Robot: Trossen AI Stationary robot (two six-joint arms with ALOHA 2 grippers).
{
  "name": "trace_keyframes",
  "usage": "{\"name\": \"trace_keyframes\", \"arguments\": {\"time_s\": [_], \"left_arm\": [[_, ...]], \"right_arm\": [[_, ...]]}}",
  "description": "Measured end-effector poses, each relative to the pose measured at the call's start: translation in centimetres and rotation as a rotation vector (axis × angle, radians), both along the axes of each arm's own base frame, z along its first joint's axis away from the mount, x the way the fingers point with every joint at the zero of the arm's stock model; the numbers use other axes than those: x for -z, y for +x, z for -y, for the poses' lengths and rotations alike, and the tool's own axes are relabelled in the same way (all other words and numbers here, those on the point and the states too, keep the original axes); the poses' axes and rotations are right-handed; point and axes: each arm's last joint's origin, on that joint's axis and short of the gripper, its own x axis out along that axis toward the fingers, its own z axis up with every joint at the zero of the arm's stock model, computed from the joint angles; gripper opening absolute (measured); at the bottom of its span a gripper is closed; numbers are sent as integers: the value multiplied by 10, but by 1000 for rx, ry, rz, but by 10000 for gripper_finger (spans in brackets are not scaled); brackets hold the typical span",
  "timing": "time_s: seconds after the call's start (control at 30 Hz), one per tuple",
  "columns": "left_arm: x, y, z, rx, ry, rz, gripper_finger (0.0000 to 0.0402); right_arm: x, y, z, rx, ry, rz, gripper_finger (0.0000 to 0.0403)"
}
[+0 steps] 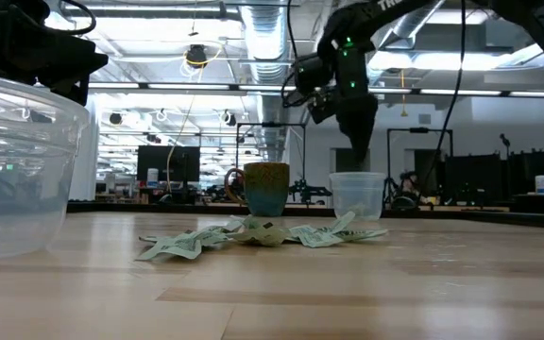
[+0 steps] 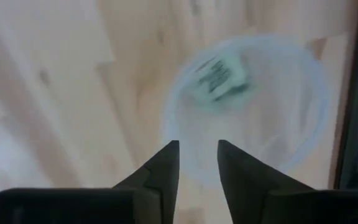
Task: Pick and place items into bin
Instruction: Put the stevia packet into the top transparent bin
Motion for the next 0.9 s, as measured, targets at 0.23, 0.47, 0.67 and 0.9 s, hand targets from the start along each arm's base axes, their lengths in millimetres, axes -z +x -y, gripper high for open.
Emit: {"name": "trace_keyframes", "arguments": {"time_s": [0.23, 0.47, 0.67, 0.9], "left_arm": [[0, 0, 0, 0, 0, 0, 98], [0, 0, 0, 0, 0, 0, 98], [0, 0, 0, 0, 0, 0, 98], [0, 0, 0, 0, 0, 0, 98]], "right_arm": [[-25, 9, -46, 95, 11, -81, 107], [-40, 22, -114, 163, -25, -28, 107], [-42, 29, -186, 55, -35, 39, 107], [-31, 43, -259, -30, 4, 214, 107]]}}
